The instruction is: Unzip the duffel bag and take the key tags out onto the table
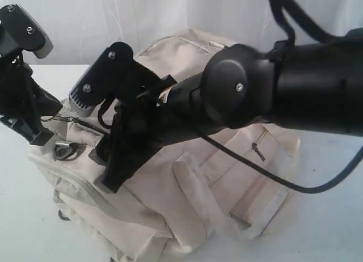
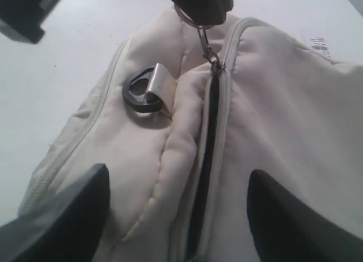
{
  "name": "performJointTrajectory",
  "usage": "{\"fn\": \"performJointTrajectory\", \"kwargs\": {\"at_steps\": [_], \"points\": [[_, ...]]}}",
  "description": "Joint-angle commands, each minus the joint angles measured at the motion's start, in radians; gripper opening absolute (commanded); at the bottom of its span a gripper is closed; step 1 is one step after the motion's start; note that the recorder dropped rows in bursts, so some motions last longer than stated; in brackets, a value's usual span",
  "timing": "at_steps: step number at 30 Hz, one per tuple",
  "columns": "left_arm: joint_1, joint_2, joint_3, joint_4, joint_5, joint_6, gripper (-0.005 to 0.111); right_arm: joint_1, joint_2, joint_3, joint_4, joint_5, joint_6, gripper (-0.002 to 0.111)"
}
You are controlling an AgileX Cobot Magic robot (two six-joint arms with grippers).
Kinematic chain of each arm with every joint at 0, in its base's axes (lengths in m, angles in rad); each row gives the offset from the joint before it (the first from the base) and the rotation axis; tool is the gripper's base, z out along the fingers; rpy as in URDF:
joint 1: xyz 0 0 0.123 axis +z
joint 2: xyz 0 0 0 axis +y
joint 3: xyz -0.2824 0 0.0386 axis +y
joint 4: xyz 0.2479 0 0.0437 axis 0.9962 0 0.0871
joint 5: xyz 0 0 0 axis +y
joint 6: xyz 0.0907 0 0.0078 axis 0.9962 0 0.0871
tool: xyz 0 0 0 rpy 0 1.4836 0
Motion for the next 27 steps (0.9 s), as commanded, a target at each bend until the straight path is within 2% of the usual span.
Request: {"fn": "performJointTrajectory", "kwargs": {"at_steps": [1, 3, 9, 10, 18, 27], "points": [[0.002, -0.011, -0.004, -0.019, 0.004, -0.007, 0.000, 0.011, 0.040, 0.001, 0.005, -0.045, -0.013, 0.059], [0.002, -0.011, -0.004, -0.019, 0.004, -0.007, 0.000, 0.011, 0.049, 0.001, 0.005, -0.014, -0.008, 0.050], [0.002, -0.011, -0.004, -0.019, 0.004, -0.007, 0.000, 0.011, 0.049, 0.001, 0.005, 0.135, -0.008, 0.003], [0.002, -0.011, -0.004, -0.019, 0.004, -0.007, 0.000, 0.011, 0.049, 0.001, 0.005, 0.168, -0.008, 0.000], [0.002, -0.011, -0.004, -0.019, 0.004, -0.007, 0.000, 0.011, 0.049, 0.001, -0.046, 0.389, 0.000, 0.000], [0.002, -0.011, -0.004, -0.019, 0.002, -0.007, 0.000, 0.011, 0.006, 0.001, -0.375, 0.583, 0.258, 0.000]]}}
